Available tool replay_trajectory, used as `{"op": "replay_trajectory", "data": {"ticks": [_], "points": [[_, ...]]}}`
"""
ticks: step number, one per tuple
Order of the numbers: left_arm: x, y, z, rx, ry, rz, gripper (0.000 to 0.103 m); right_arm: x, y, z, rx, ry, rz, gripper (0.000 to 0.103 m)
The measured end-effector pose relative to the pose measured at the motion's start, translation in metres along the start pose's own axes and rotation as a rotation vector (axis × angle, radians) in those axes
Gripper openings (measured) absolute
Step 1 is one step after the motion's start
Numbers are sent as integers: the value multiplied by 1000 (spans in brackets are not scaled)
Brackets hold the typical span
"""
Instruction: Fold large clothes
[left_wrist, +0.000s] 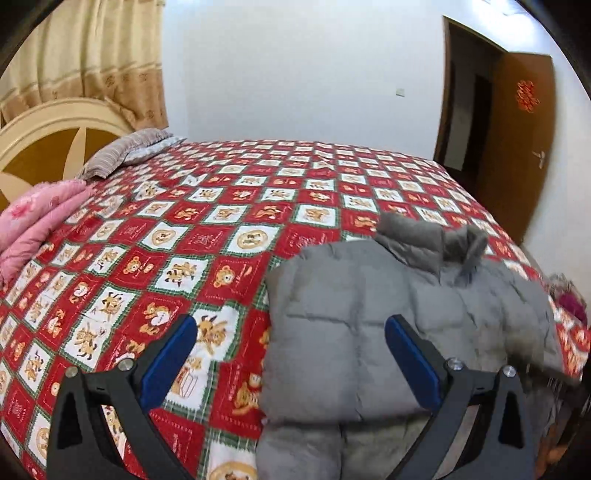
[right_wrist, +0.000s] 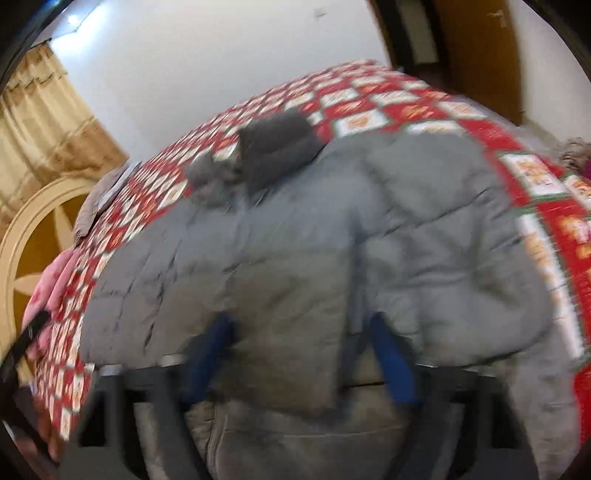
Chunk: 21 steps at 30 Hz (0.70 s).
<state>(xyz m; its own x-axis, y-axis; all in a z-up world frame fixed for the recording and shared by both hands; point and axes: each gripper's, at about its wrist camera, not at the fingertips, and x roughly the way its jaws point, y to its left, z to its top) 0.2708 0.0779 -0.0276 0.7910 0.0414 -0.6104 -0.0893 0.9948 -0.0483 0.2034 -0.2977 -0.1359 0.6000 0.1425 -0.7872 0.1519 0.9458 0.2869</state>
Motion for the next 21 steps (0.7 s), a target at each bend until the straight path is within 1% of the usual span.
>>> {"op": "replay_trajectory", "data": {"ticks": [2, 4, 5, 6, 7, 8, 9, 11, 13, 15, 21], "points": [[8, 3, 6, -23, 19, -10, 103, -14, 5, -1, -54, -41, -31, 26], [19, 3, 8, -36, 31, 12, 103, -30, 5, -2, -78, -60, -40, 26], [27, 1, 8, -36, 44, 39, 103, -36, 2, -2, -81, -60, -34, 25], [36, -1, 7, -34, 61, 68, 103, -42, -1, -3, -97, -60, -48, 25], [47, -6, 3, -31, 89, 102, 103, -45, -2, -3, -111, -63, -69, 25], [53, -10, -1, -27, 108, 118, 103, -45, -4, -4, -132, -68, -99, 25], [61, -14, -6, -21, 130, 135, 103, -42, -8, -6, -148, -60, -121, 25], [75, -23, -22, 9, 163, 187, 103, -29, -19, -7, -137, -19, -123, 25], [84, -31, -36, 48, 162, 243, 103, -15, -25, -12, -139, 9, -130, 25], [92, -37, -49, 89, 135, 282, 103, -5, -30, -17, -140, 7, -121, 25], [98, -45, -51, 123, 130, 324, 103, 6, -40, -11, -103, -17, -91, 26]]}}
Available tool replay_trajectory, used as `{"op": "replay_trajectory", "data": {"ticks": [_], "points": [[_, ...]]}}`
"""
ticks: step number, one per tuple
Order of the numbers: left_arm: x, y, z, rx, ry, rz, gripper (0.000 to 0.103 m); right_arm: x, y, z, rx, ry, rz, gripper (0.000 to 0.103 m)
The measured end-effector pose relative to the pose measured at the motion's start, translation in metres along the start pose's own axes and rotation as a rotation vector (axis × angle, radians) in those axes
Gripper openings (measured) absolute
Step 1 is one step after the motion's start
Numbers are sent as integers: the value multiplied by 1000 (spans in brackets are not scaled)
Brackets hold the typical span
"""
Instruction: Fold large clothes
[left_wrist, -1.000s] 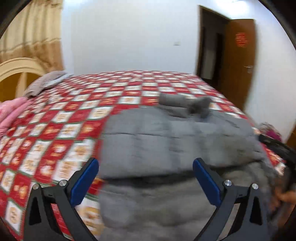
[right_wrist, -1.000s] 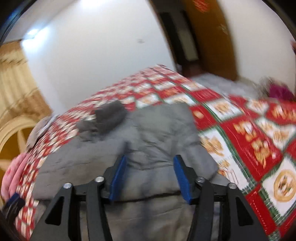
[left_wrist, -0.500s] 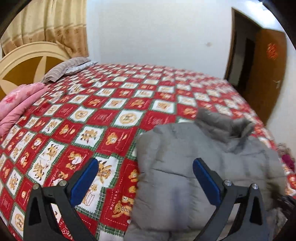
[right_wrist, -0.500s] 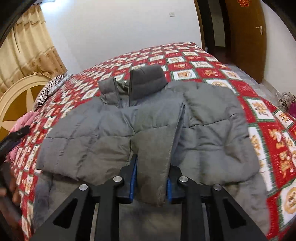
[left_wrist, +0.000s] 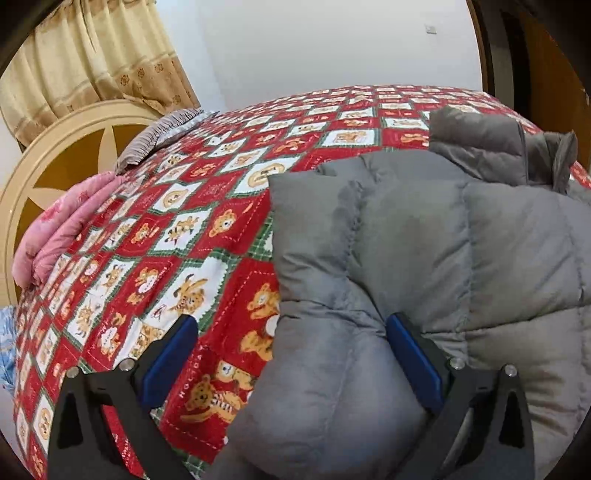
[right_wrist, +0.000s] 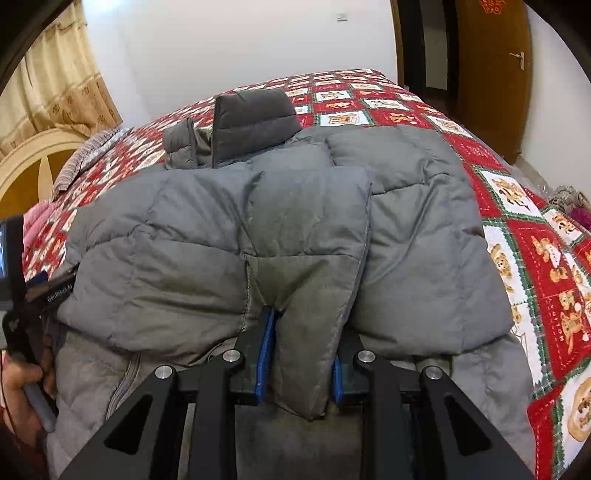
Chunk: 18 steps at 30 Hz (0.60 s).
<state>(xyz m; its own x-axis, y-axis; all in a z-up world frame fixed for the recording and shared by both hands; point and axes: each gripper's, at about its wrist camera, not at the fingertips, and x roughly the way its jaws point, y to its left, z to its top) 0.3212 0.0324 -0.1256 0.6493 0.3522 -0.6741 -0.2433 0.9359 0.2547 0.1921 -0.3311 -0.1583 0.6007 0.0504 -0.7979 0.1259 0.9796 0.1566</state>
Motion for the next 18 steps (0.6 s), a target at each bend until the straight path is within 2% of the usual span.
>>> {"op": "replay_trajectory", "data": {"ticks": [3, 5, 7, 9, 11, 13, 15, 18], "points": [[-4, 5, -1, -17, -15, -20, 103, -6, 0, 2, -21, 18, -11, 34], [-10, 21, -5, -96, -42, -75, 103, -22, -5, 3, -1, 30, -22, 44], [-19, 36, -9, -184, -91, -116, 103, -50, -13, 6, 45, -29, -32, 50], [-28, 47, -12, -249, -137, -132, 103, -77, -16, 18, 71, -109, -65, 60], [-33, 49, -13, -271, -167, -141, 103, -93, -14, 39, 92, -173, -73, 74], [-36, 48, -13, -265, -189, -145, 103, -89, -7, 69, 116, -172, -31, 77], [-38, 46, -13, -254, -207, -154, 103, -61, 3, 104, 146, -114, 21, 77], [-38, 47, -15, -253, -216, -157, 103, -18, 23, 141, 169, -77, 6, 77]]}}
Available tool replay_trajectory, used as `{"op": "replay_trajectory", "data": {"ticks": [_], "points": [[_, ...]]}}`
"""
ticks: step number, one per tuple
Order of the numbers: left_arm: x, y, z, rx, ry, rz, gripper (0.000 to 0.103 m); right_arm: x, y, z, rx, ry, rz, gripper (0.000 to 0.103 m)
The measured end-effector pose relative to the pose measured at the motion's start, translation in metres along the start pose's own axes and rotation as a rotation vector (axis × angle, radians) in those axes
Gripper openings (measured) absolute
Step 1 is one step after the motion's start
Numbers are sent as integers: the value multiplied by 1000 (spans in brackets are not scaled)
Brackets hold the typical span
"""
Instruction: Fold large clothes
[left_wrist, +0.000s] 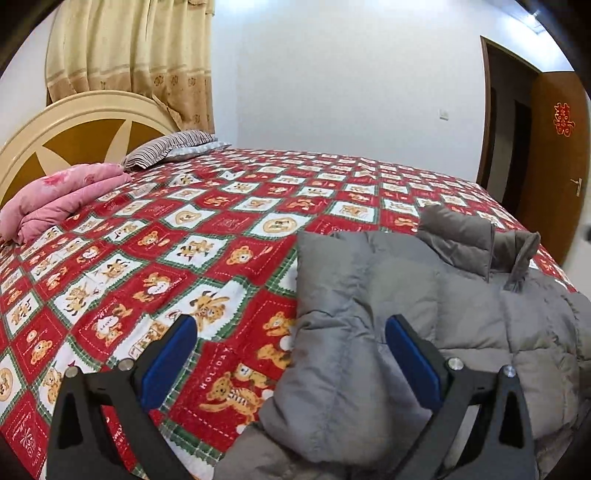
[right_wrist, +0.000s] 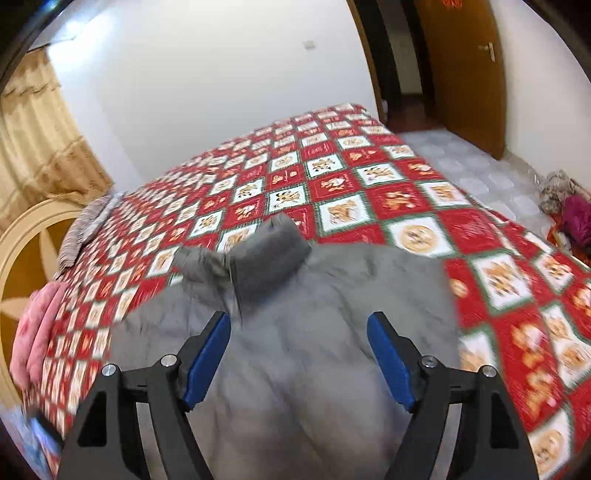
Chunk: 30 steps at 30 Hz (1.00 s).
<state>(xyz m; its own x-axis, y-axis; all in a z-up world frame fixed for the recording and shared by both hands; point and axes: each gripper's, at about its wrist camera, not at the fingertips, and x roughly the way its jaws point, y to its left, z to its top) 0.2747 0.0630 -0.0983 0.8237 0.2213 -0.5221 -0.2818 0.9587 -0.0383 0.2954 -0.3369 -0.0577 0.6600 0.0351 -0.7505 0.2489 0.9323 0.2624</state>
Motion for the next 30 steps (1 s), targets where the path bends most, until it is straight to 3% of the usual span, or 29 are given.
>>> {"op": "replay_trajectory", "data": {"ticks": [6, 11, 12, 13, 14, 19, 22, 25, 30], "points": [[11, 13, -1, -69, 43, -24, 103, 75, 48, 37, -37, 42, -67, 77], [21, 20, -3, -112, 86, -39, 103, 120, 48, 41, -49, 175, -143, 75], [22, 20, -4, -115, 94, -41, 103, 122, 44, 37, -56, 188, -151, 67], [23, 20, -4, -117, 97, -42, 103, 121, 40, 33, -62, 194, -158, 35], [23, 20, -4, -117, 97, -43, 103, 118, 33, 27, -66, 205, -164, 12], [22, 19, -4, -105, 89, -40, 103, 100, -5, -2, -22, 181, -148, 12], [19, 18, -4, -95, 78, -61, 103, 104, -37, -23, 84, 175, -80, 12], [7, 10, 3, -36, 49, -97, 103, 104, -47, -44, 62, 65, -17, 10], [-20, -31, 57, 71, -31, -211, 103, 100, -46, -52, 46, 9, -10, 10]]}}
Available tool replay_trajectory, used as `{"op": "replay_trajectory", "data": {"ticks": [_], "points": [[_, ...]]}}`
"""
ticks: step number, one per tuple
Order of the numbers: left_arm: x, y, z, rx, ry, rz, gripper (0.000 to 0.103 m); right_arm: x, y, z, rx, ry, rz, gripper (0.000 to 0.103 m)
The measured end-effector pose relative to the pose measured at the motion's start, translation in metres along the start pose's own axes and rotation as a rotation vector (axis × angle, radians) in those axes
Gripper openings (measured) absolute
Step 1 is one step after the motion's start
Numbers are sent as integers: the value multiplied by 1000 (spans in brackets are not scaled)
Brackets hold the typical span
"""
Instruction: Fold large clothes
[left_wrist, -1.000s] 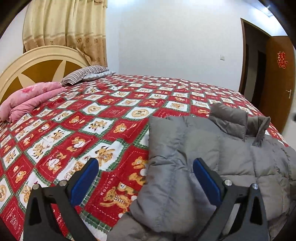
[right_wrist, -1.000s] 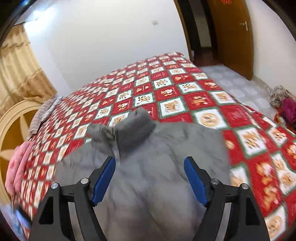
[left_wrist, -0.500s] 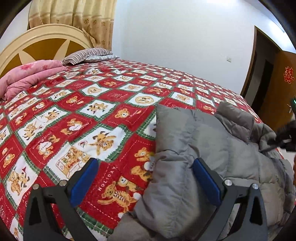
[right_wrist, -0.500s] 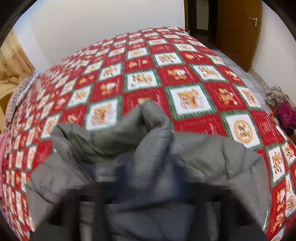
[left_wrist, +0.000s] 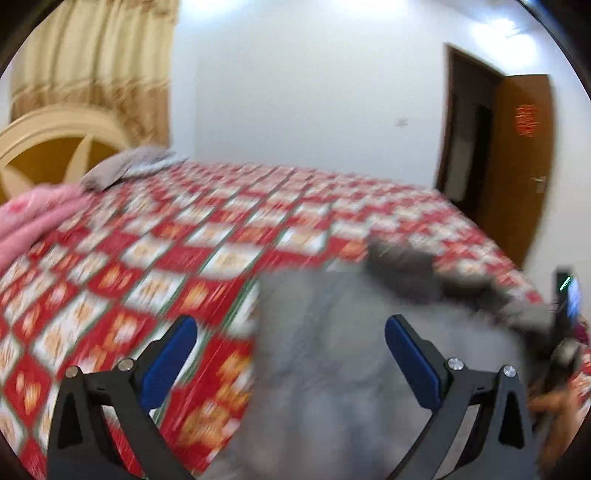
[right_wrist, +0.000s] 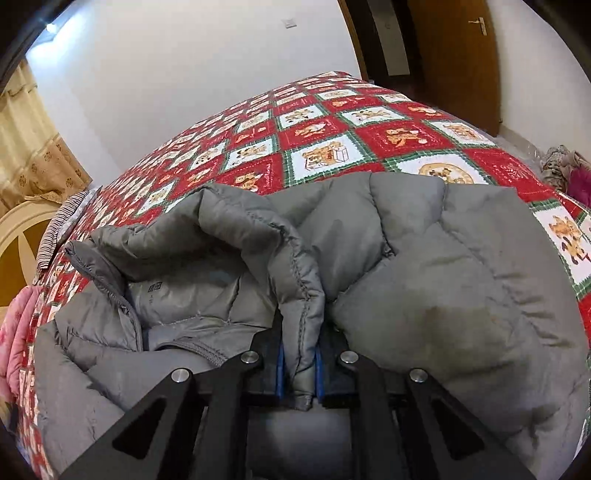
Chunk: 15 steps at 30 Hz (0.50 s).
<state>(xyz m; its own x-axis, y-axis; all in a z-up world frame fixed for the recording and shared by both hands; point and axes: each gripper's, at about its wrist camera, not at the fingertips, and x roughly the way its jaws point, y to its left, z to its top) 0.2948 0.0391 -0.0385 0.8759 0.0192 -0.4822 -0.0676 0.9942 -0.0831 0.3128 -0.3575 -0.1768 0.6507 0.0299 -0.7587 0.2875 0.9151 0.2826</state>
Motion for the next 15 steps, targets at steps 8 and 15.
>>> {"op": "replay_trajectory", "data": {"ticks": [8, 15], "points": [[138, -67, 91, -126, 309, -115, 103, -4, -5, 0, 33, -28, 49, 10], [186, -83, 50, -156, 478, -74, 50, -3, -10, 0, 55, -38, 78, 10]]}}
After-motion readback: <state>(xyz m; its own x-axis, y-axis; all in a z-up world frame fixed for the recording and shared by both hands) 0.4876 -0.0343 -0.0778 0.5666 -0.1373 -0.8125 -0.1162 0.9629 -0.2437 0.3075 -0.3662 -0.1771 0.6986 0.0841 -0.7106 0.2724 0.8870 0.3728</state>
